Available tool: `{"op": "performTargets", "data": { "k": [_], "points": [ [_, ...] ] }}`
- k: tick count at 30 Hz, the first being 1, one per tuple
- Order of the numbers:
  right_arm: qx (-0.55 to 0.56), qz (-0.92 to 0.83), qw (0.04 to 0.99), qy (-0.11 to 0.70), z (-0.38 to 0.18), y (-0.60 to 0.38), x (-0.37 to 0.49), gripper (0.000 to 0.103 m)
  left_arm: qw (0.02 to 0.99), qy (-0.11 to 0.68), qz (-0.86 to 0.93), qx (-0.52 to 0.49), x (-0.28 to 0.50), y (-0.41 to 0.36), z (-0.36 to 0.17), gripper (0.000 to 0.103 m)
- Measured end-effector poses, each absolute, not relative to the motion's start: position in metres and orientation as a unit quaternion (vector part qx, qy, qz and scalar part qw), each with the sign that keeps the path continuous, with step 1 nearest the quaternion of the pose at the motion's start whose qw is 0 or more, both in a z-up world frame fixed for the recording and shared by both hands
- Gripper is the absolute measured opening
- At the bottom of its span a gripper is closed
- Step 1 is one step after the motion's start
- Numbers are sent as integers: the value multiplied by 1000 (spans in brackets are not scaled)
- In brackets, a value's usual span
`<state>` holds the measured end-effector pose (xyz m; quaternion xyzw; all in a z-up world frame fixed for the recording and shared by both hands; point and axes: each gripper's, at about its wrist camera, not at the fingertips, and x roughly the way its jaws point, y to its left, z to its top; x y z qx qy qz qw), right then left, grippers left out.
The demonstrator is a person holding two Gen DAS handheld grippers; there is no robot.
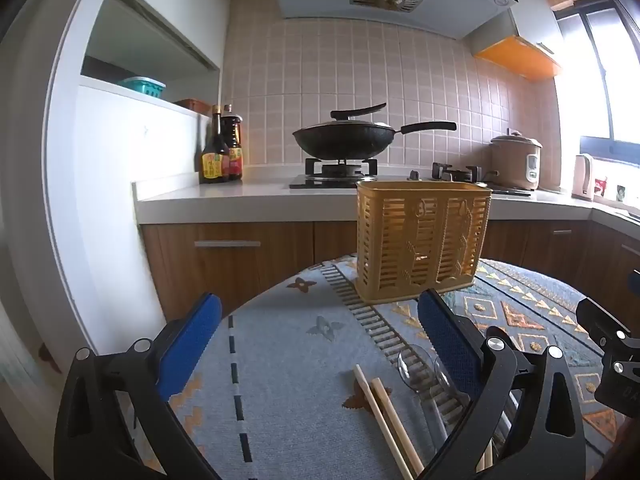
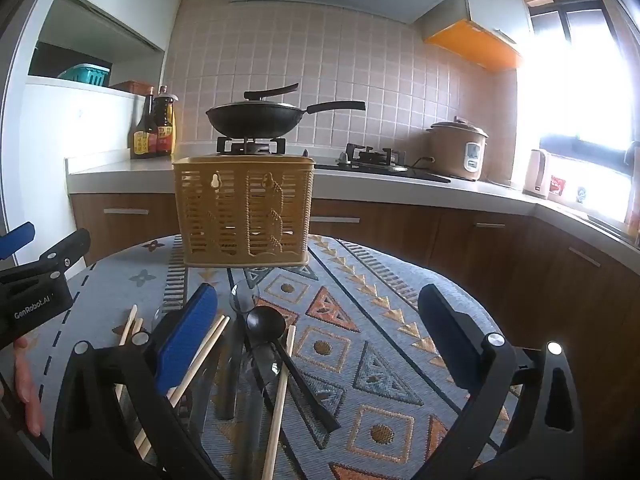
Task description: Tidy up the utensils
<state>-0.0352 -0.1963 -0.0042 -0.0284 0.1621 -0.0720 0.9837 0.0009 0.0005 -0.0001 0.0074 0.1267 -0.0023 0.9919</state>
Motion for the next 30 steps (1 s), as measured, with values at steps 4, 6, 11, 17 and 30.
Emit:
{"op": "performTargets", "data": {
  "k": [4, 6, 11, 17, 30],
  "points": [
    [-26, -63, 984, 167, -5, -197, -34, 96, 992, 127, -3, 6, 1, 1, 0, 96],
    [-26, -60, 983, 170, -5, -196, -33, 96, 992, 129, -3, 6, 2, 1, 0, 96],
    [-26, -57, 983, 170, -5, -196, -33, 96, 992, 127, -1, 6, 0, 1, 0, 96],
    [-24, -55, 983, 172, -5, -196, -33, 96, 992, 127, -2, 5, -2, 2, -1, 96],
    [-11, -67, 984, 163, -3, -203, -36, 96, 992, 125, -1, 5, -4, 4, 1, 96]
  ]
}}
